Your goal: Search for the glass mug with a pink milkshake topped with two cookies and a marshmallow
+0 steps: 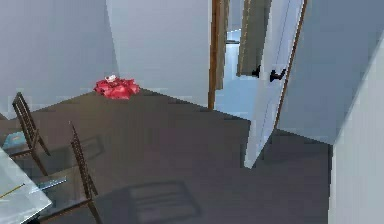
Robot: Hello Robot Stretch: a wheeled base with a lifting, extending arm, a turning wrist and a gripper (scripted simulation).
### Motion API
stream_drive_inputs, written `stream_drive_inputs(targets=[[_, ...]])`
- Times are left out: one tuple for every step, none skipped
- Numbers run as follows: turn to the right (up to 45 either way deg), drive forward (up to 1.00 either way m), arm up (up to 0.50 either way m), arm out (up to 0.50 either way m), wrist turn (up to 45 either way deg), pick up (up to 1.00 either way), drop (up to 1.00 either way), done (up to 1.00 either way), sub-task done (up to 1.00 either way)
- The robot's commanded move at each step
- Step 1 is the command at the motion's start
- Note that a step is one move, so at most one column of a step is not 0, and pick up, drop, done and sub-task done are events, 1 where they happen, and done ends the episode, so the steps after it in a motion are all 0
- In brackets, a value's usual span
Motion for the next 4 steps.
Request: stream_drive_inputs(targets=[[0.0,1.00,0.00,0.00,0.0,0.00,0.00,0.00,0.00],[-6.0,0.00,0.00,0.00,0.0,0.00,0.00,0.00,0.00],[0.0,0.50,0.00,0.00,0.0,0.00,0.00,0.00,0.00],[33.0,0.00,0.00,0.00,0.0,0.00,0.00,0.00,0.00]])
